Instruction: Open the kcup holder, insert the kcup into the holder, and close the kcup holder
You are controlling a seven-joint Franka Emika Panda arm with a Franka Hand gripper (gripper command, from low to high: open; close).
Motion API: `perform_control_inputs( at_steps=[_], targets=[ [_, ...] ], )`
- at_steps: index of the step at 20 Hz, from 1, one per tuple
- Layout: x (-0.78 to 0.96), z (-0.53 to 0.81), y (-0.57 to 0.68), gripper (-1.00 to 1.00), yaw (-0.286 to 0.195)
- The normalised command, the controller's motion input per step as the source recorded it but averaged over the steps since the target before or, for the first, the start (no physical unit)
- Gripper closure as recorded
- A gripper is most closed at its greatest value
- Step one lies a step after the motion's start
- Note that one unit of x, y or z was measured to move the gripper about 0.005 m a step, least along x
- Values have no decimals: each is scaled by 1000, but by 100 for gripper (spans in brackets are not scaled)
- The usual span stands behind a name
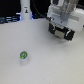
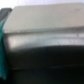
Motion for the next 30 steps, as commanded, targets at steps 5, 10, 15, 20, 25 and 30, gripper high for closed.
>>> perform_control_inputs(
  at_steps=[5,10,15,20,25,30],
  targets=[
    [890,142,-336,100,-61],
    [830,124,-407,100,-63],
    [806,118,-446,100,-68],
    [454,139,-282,-100,-69],
    [269,246,-194,-100,-75],
    [255,329,-344,-100,-119]
  ],
)
